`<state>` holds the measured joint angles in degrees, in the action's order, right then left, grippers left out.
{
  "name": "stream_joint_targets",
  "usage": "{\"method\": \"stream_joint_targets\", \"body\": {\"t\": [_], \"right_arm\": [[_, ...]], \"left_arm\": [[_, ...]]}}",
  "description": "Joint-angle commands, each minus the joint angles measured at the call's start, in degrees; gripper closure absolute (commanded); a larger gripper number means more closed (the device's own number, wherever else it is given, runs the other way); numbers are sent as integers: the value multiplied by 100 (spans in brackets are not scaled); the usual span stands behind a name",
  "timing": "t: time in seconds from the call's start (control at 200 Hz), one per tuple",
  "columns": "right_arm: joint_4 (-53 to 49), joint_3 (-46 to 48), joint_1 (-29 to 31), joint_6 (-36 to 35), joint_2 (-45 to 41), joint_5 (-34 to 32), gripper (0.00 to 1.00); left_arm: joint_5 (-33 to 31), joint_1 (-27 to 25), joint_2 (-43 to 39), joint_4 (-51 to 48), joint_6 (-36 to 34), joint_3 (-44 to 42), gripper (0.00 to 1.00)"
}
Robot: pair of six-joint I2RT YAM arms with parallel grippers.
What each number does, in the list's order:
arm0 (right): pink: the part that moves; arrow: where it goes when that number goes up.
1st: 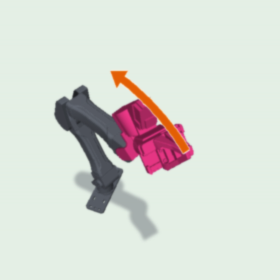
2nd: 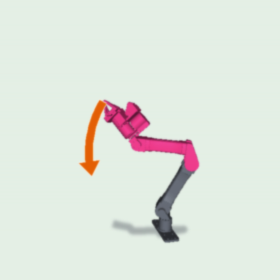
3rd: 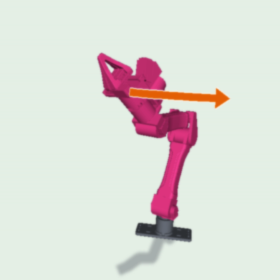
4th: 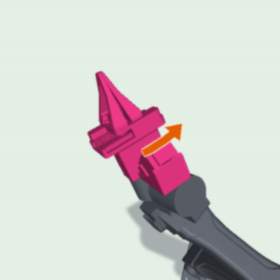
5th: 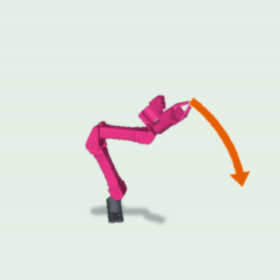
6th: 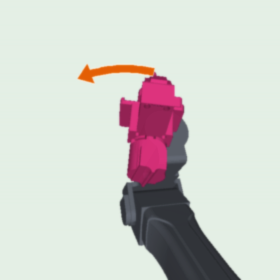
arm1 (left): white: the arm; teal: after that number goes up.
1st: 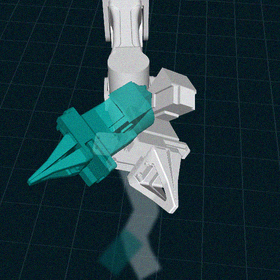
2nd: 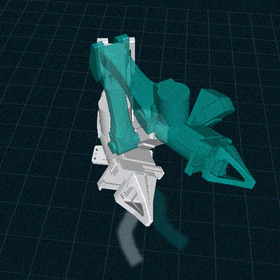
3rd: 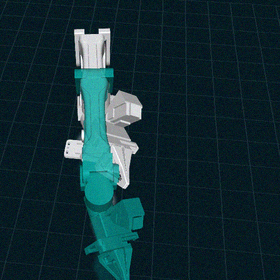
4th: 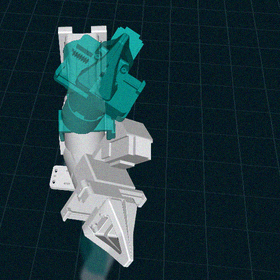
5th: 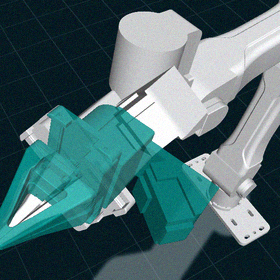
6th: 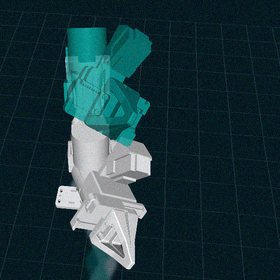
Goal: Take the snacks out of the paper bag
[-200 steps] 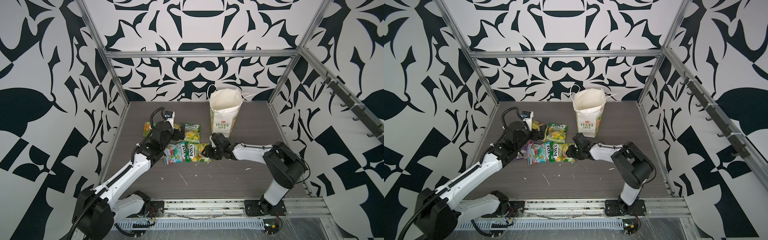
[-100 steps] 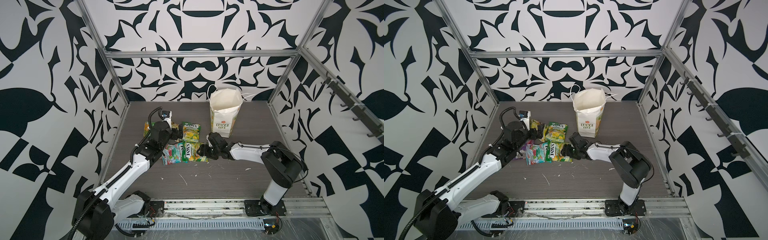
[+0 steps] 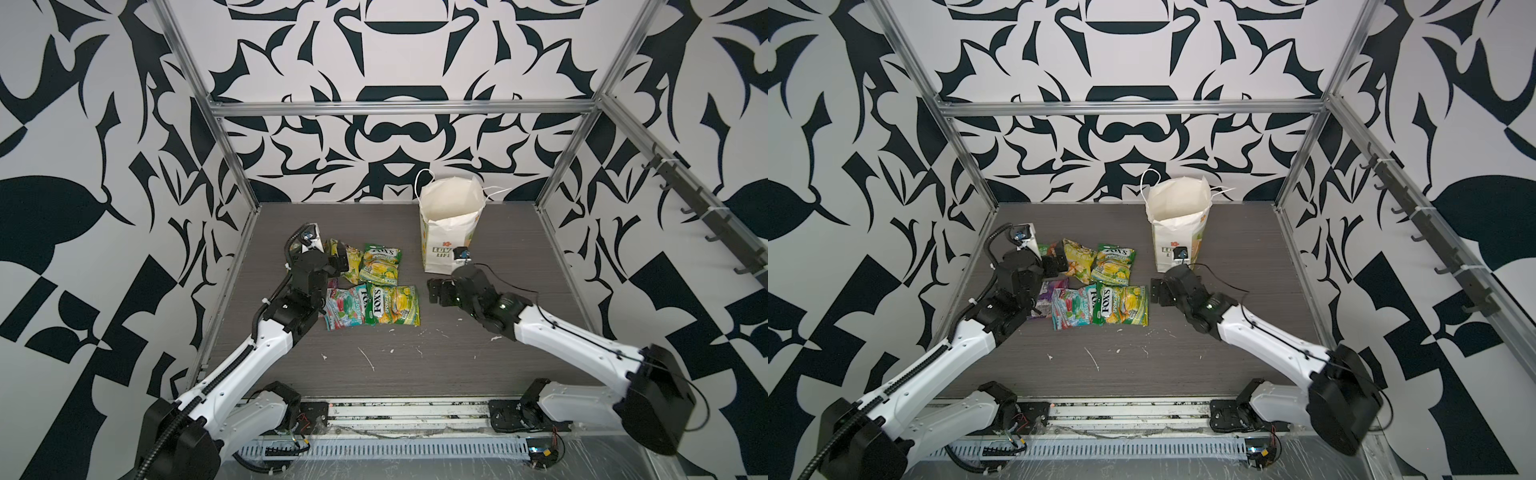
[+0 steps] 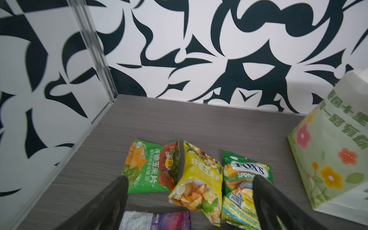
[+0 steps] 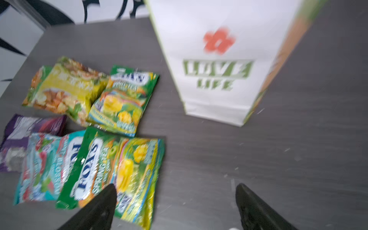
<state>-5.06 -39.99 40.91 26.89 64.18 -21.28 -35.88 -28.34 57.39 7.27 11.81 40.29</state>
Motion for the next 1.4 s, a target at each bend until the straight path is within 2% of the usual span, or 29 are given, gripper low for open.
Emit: {"method": "stream_joint_targets", "body": {"t": [0.0, 0.05, 0.145, 0.225, 0.3, 0.35, 0.4, 0.445, 0.49, 0.54, 0.615, 0.685, 0.8, 0.955, 1.065, 1.125, 1.155, 1.225, 1.315, 1.395], "right_arm": [[1178, 887, -41, -1078, -719, -2114, 4], [1716, 1262, -68, -1407, -969, -2556, 4], [2593, 1798, -165, -1980, -1173, -3476, 4], [2659, 1940, -635, -1974, -1020, -3958, 4], [2536, 1962, -1382, -1654, -840, -3566, 3], [1984, 1823, -1727, -1374, -875, -3220, 2], [2375, 1982, -1981, -1450, -827, -3113, 2], [3145, 2276, -2093, -1691, -770, -3038, 2], [3925, 2585, -2172, -1968, -659, -2874, 2], [4413, 2760, -2250, -2055, -454, -2909, 2], [4210, 2644, -2409, -1887, -169, -2968, 2], [4147, 2558, -2551, -1780, 59, -2833, 2], [4584, 2611, -2817, -1636, 414, -2182, 2], [5345, 2537, -2963, -1926, 1032, -1859, 2], [6130, 2514, -3011, -2154, 1676, -1813, 3], [6464, 2469, -3041, -2319, 1996, -1689, 3], [6306, 2388, -3040, -2376, 2009, -1592, 3], [5813, 2244, -3066, -2229, 1915, -1413, 3], [6306, 2487, -3088, -2351, 1934, -1173, 3], [6786, 2729, -3097, -2431, 1957, -886, 2]], "left_arm": [[-853, 97, -193, 474, -197, -449, 0], [-1122, 193, -276, 642, -199, -708, 0], [-1180, 457, -440, 843, -196, -1180, 0], [-1311, 760, -419, 914, -49, -1473, 0], [-1397, 1100, -208, 1217, 16, -1809, 0], [-1453, 1324, -32, 1362, 136, -1967, 0], [-1362, 1541, 180, 1461, 216, -2036, 1], [-1253, 1722, 363, 1558, 242, -2060, 1], [-1063, 1881, 591, 1688, 161, -2044, 0], [-1128, 2007, 870, 1857, 186, -2036, 1], [-982, 2219, 1210, 2304, 96, -2074, 1], [-872, 2252, 1319, 2337, -47, -1977, 1], [-607, 2323, 1519, 3187, -413, -2133, 0], [133, 2492, 2054, 3921, -829, -2140, 1], [492, 2526, 2129, 3372, -776, -1851, 0], [1099, 2538, 2184, 4202, -737, -2176, 0], [1402, 2548, 2287, 4746, -887, -2372, 1], [1135, 2552, 2571, 5132, -728, -2489, 1], [1389, 2611, 3092, 6071, -771, -2704, 0], [1559, 2614, 3463, 6400, -959, -2606, 1]]}}
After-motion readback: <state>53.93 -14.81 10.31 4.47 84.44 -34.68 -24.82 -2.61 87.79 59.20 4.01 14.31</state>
